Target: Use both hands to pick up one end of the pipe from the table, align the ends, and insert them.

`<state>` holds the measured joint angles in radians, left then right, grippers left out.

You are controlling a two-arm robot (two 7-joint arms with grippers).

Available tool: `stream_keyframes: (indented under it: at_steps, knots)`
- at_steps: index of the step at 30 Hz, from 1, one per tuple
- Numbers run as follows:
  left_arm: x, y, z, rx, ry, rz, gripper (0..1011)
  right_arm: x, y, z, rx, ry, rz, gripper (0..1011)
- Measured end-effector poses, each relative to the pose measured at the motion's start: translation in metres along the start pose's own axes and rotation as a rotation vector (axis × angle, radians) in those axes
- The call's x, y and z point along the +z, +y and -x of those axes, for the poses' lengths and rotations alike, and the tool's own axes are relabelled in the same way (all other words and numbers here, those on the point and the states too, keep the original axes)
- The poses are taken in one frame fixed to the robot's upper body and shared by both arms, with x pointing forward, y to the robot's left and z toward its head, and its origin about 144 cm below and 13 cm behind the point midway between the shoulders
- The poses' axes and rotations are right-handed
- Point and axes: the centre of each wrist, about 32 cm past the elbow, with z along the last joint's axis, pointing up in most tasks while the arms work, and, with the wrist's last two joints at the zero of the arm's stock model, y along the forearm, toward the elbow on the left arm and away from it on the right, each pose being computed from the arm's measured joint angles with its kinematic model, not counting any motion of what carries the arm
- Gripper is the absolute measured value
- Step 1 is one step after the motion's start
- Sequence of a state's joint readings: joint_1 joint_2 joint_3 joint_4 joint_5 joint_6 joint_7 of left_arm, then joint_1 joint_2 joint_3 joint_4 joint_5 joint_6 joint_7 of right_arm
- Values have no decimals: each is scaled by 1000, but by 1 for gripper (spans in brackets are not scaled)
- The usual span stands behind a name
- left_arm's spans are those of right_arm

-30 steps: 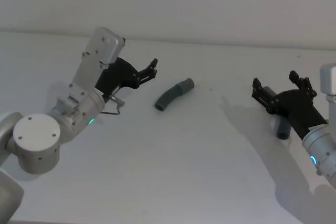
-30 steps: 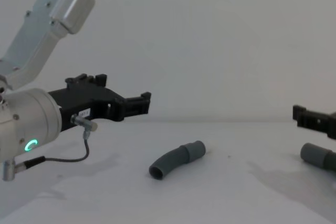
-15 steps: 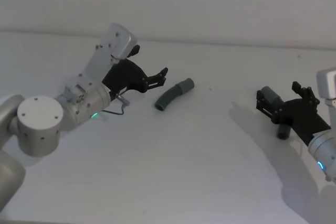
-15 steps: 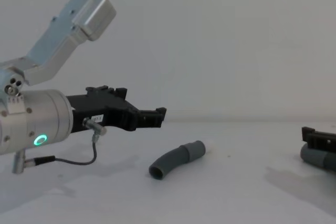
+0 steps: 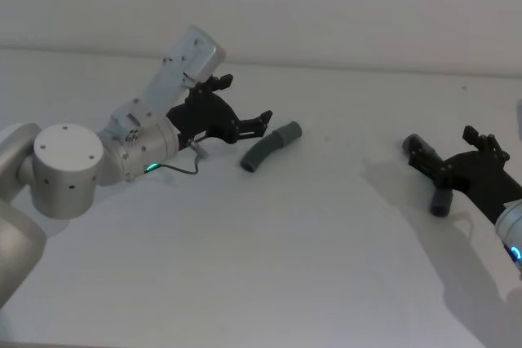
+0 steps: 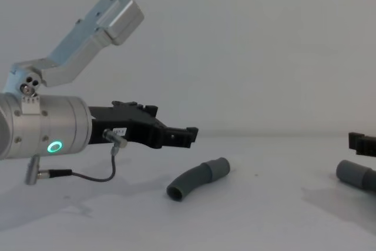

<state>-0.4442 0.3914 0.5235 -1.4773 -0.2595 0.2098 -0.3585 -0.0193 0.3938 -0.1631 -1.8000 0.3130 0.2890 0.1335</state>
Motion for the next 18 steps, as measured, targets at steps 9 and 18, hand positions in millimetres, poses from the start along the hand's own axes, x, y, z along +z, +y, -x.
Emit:
stream_keyframes:
  at_steps: [9,18]
  knots:
    - [4,-8,-6,-62,16,-38,1000,10,-5,-8,30,100,64,1000]
    - [8,-14,-10,-110,25,-69,1000,14,-8,-14,55,161,103,1000]
